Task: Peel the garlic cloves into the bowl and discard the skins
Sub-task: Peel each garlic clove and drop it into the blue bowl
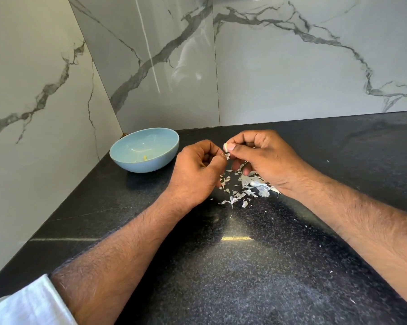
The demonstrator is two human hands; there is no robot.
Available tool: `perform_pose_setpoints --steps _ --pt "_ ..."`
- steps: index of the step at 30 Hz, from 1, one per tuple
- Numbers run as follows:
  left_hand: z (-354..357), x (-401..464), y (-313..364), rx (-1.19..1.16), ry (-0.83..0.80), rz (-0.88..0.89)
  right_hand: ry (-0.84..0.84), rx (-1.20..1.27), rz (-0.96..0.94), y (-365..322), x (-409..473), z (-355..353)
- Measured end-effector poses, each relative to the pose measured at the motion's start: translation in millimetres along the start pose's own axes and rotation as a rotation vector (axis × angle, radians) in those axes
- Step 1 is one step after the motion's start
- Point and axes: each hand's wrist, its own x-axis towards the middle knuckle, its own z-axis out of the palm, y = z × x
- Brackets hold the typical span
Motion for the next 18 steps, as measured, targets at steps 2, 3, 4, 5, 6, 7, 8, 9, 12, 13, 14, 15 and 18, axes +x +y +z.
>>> perform_pose_setpoints --steps 2,3,4,5,6,7,8,9,12,13,14,15,18 --pt "-1.3 0.8 -0.8 0.069 0.022 0.016 -0.021 0.113 0.068 -1.7 0.1 -1.6" --pt "-2.5 1.2 -1.8 0.087 0.037 0.016 -0.034 0.159 0.094 -2.3 -0.1 -2.9" --pt "-3.9 1.7 -2.6 0.093 0.053 0.015 -0.046 0.191 0.112 -2.6 -0.1 -4.1" --pt "-5.2 2.2 -3.5 0.099 0.068 0.017 -0.055 0.207 0.122 -2.5 -0.1 -5.4" --pt "-6.1 2.3 -4.0 0.104 0.074 0.023 -0.06 0.208 0.127 -2.2 0.0 -6.0" --pt "-6.8 2.8 -4.5 0.11 0.073 0.028 -0.061 0.203 0.128 -1.5 0.3 -6.5" --pt "-7.2 3.1 -4.9 0.108 0.071 0.029 -0.062 0.196 0.125 -1.0 0.3 -6.8" --pt "-7.3 3.5 -5.1 0.096 0.074 0.024 -0.063 0.188 0.119 -0.3 0.6 -7.2" --pt "-6.3 4.3 -4.4 -0.022 0.104 -0.016 -0.053 0.151 0.101 1.9 1.4 -8.4" --pt "-6.0 4.0 -4.0 -0.08 0.104 -0.023 -0.043 0.141 0.095 2.7 1.8 -8.8" --pt "-5.6 3.8 -3.5 -0.143 0.096 -0.025 -0.031 0.13 0.088 3.7 2.5 -9.0" --pt "-5.6 3.2 -2.9 -0.196 0.084 -0.025 -0.018 0.118 0.081 4.8 3.2 -9.3" --pt "-5.4 3.6 -4.0 -0.253 0.057 -0.029 -0.012 0.085 0.063 6.2 3.7 -8.8"
